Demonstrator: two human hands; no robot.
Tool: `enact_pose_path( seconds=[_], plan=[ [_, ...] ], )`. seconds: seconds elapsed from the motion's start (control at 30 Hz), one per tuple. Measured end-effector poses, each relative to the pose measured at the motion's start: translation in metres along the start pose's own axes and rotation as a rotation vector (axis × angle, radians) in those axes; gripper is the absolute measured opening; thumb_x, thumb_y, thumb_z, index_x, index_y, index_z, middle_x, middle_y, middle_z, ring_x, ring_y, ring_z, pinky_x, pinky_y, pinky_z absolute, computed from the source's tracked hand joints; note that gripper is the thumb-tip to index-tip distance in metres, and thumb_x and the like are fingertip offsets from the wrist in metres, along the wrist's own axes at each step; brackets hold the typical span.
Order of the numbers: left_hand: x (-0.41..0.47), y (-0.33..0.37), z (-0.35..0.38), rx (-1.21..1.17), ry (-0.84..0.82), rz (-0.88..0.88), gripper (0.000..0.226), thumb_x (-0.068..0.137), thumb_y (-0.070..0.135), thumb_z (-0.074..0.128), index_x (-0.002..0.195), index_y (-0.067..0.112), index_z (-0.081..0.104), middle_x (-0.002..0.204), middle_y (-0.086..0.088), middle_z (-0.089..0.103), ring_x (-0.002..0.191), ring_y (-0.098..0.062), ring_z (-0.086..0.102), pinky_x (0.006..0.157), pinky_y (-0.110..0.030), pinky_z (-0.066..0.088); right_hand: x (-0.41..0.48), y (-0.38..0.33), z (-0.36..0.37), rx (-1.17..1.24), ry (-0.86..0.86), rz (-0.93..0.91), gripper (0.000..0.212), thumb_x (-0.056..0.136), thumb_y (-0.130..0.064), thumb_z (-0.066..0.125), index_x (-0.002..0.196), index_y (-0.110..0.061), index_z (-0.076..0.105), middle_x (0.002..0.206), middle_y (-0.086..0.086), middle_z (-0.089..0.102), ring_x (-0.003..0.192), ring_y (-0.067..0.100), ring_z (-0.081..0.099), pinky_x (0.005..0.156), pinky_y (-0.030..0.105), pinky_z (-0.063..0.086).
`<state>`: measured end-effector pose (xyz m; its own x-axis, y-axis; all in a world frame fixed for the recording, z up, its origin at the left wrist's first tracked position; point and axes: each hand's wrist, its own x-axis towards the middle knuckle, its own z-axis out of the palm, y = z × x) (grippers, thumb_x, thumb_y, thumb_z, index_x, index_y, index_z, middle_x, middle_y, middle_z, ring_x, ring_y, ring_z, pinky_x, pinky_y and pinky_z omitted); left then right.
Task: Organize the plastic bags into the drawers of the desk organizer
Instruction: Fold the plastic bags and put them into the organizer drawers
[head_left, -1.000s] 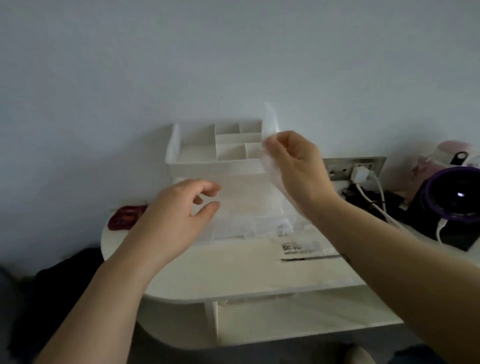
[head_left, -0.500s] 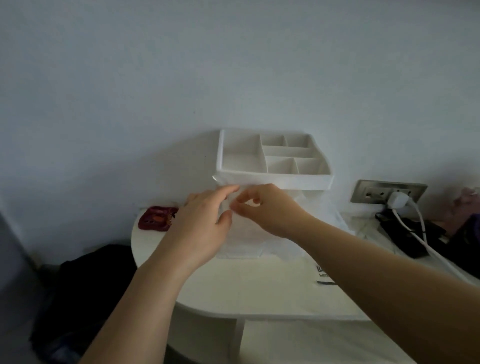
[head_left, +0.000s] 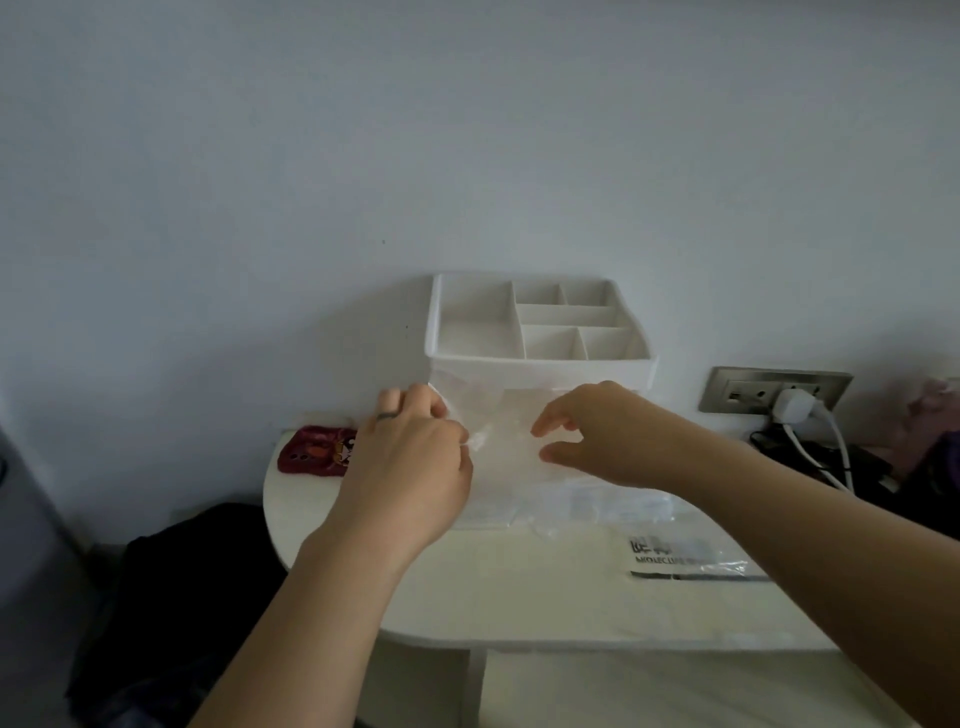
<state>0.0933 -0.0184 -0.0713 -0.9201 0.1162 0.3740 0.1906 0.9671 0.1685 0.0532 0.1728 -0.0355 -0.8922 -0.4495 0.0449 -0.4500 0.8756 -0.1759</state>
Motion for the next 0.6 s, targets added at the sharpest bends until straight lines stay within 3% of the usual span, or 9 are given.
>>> enact_pose_path(
  seconds=[0.17,0.27,0.33,0.43,0.6],
  plan=[
    [0.015,0.012,-0.021,0.254,-0.091,-0.017,0.036,0.095,0.035,0.035,0.106,0.020,0.065,0.119,-0.001,0.041,0.108,-0.023,0.031,0.087,-0.031,0.034,0.006,0.001,0.002,-0.167,-0.096,0.078,0.057,0.085,-0.058,0.055,0.130,-0.024,0.051,0.134,-0.005,0.051,0.121,0.016,0.047,0.100,0.034,0.039],
    [0.030,0.026,-0.030,0.159,-0.085,0.064,0.031,0.095,0.034,0.045,0.102,0.014,0.067,0.114,-0.003,0.047,0.105,-0.023,0.045,0.087,-0.034,0.043,0.015,0.000,0.007,-0.158,-0.198,0.091,0.069,0.080,-0.066,0.054,0.132,-0.021,0.050,0.131,-0.001,0.053,0.119,0.021,0.049,0.101,0.037,0.040],
    [0.039,0.037,-0.030,0.050,-0.254,0.112,0.028,0.093,0.032,0.053,0.105,0.011,0.068,0.115,-0.006,0.054,0.101,-0.024,0.056,0.086,-0.034,0.047,0.022,0.000,0.010,-0.161,-0.264,0.059,0.060,0.083,-0.063,0.051,0.127,-0.021,0.054,0.126,0.001,0.057,0.118,0.022,0.050,0.102,0.037,0.039],
    [0.050,0.043,-0.018,0.093,-0.499,0.101,0.036,0.090,0.031,0.060,0.121,0.011,0.060,0.123,-0.010,0.058,0.109,-0.026,0.057,0.084,-0.027,0.042,0.027,0.000,0.010,-0.167,-0.319,-0.007,0.042,0.091,-0.048,0.049,0.122,-0.019,0.057,0.123,0.003,0.059,0.117,0.024,0.050,0.103,0.036,0.037],
    [0.061,0.041,0.002,0.144,-0.600,0.062,0.040,0.086,0.037,0.062,0.116,0.011,0.061,0.119,-0.010,0.058,0.105,-0.026,0.056,0.076,-0.027,0.040,0.023,0.008,0.008,-0.057,-0.279,-0.041,0.047,0.089,-0.040,0.060,0.129,-0.017,0.052,0.127,0.001,0.056,0.119,0.021,0.050,0.095,0.025,0.035]
  ],
)
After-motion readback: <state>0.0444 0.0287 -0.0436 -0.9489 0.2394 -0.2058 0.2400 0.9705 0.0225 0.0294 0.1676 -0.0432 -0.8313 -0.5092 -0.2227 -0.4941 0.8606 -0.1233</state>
